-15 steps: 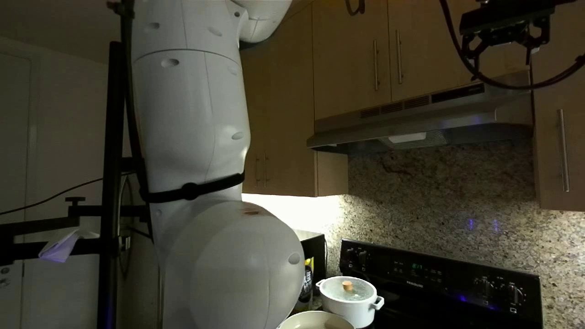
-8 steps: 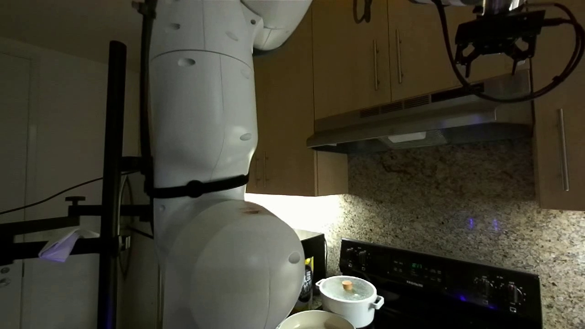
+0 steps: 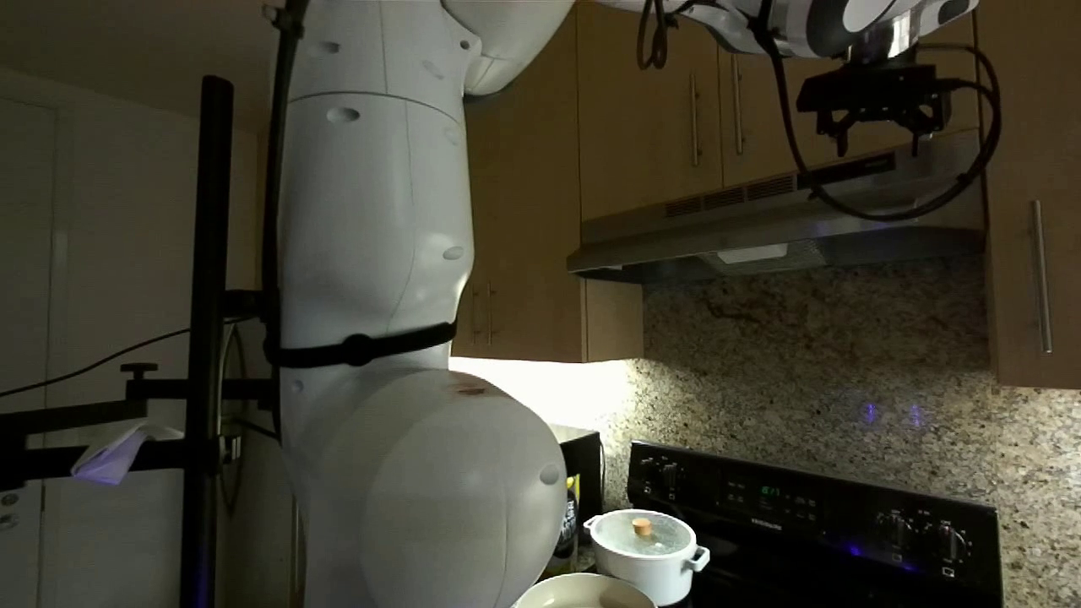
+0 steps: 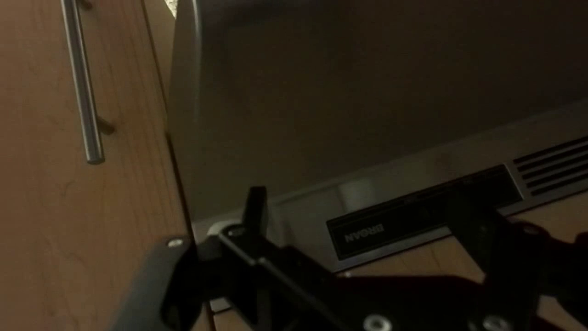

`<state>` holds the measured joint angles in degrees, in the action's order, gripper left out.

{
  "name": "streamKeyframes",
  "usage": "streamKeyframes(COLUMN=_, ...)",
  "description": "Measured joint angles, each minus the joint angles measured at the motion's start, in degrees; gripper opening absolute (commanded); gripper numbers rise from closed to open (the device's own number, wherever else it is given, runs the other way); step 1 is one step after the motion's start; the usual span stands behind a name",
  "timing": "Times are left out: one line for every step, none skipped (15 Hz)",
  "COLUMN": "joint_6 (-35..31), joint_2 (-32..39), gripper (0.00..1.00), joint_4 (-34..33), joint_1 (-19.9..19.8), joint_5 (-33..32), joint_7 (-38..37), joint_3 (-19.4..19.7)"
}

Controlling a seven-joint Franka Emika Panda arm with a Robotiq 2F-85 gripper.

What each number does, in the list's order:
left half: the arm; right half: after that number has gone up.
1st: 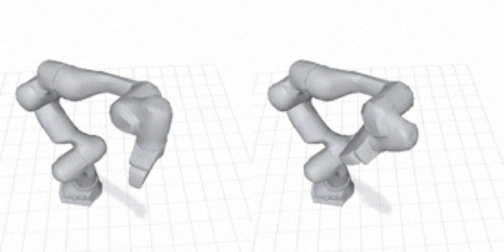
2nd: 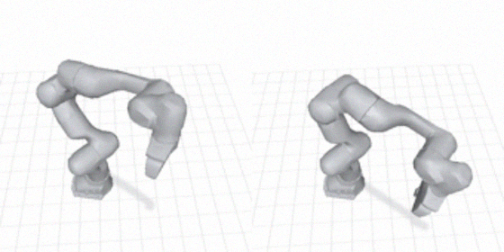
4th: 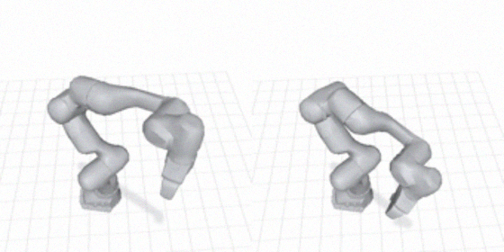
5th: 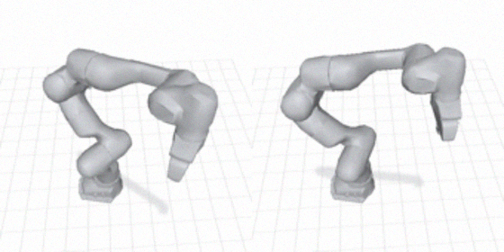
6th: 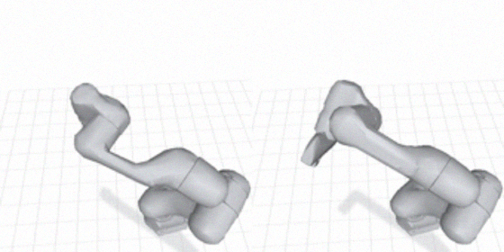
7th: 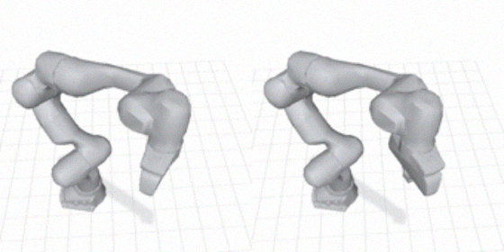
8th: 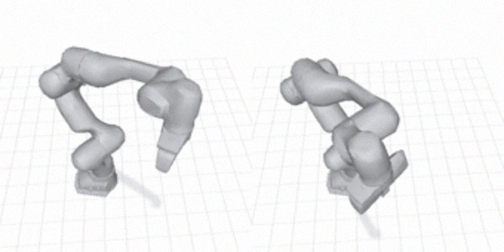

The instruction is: Switch off the light above the stove

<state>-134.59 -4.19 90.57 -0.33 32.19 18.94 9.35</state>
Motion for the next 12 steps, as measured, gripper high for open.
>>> streamKeyframes(joint_6=-1.54, joint_2=-0.83, gripper=1.00, joint_4=1.35, joint_1=-0.11, joint_5=-1.57, joint_7=-2.59, joint_3=-0.57)
streamKeyframes(joint_6=-2.92, joint_2=-1.92, gripper=1.00, joint_4=2.84, joint_1=-0.25, joint_5=-3.16, joint_7=-5.02, joint_3=-1.11)
streamKeyframes(joint_6=-4.22, joint_2=-3.25, gripper=1.00, joint_4=4.53, joint_1=-0.28, joint_5=-4.69, joint_7=-7.17, joint_3=-1.50)
streamKeyframes(joint_6=-5.49, joint_2=-4.85, gripper=1.00, joint_4=6.39, joint_1=-0.32, joint_5=-6.33, joint_7=-9.07, joint_3=-1.81)
streamKeyframes(joint_6=-6.44, joint_2=-6.66, gripper=1.00, joint_4=8.31, joint_1=-0.39, joint_5=-7.87, joint_7=-10.67, joint_3=-2.05)
streamKeyframes(joint_6=-7.02, joint_2=-8.73, gripper=1.00, joint_4=10.31, joint_1=-0.47, joint_5=-9.35, joint_7=-12.08, joint_3=-2.19)
streamKeyframes(joint_6=-7.05, joint_2=-10.79, gripper=1.00, joint_4=12.15, joint_1=-0.60, joint_5=-10.74, joint_7=-13.17, joint_3=-2.25)
streamKeyframes(joint_6=-6.51, joint_2=-12.96, gripper=1.00, joint_4=14.04, joint_1=-0.84, joint_5=-12.02, joint_7=-14.06, joint_3=-2.28)
streamKeyframes(joint_6=-5.32, joint_2=-15.07, gripper=1.00, joint_4=15.79, joint_1=-1.15, joint_5=-13.20, joint_7=-14.83, joint_3=-2.27)
streamKeyframes(joint_6=-3.20, joint_2=-17.05, gripper=1.00, joint_4=17.40, joint_1=-1.45, joint_5=-13.95, joint_7=-15.15, joint_3=-2.14)
streamKeyframes(joint_6=-0.44, joint_2=-18.84, gripper=1.00, joint_4=18.91, joint_1=-1.80, joint_5=-14.43, joint_7=-15.15, joint_3=-1.94)
streamKeyframes(joint_6=2.35, joint_2=-20.38, gripper=1.00, joint_4=20.34, joint_1=-1.91, joint_5=-14.52, joint_7=-15.15, joint_3=-1.53)
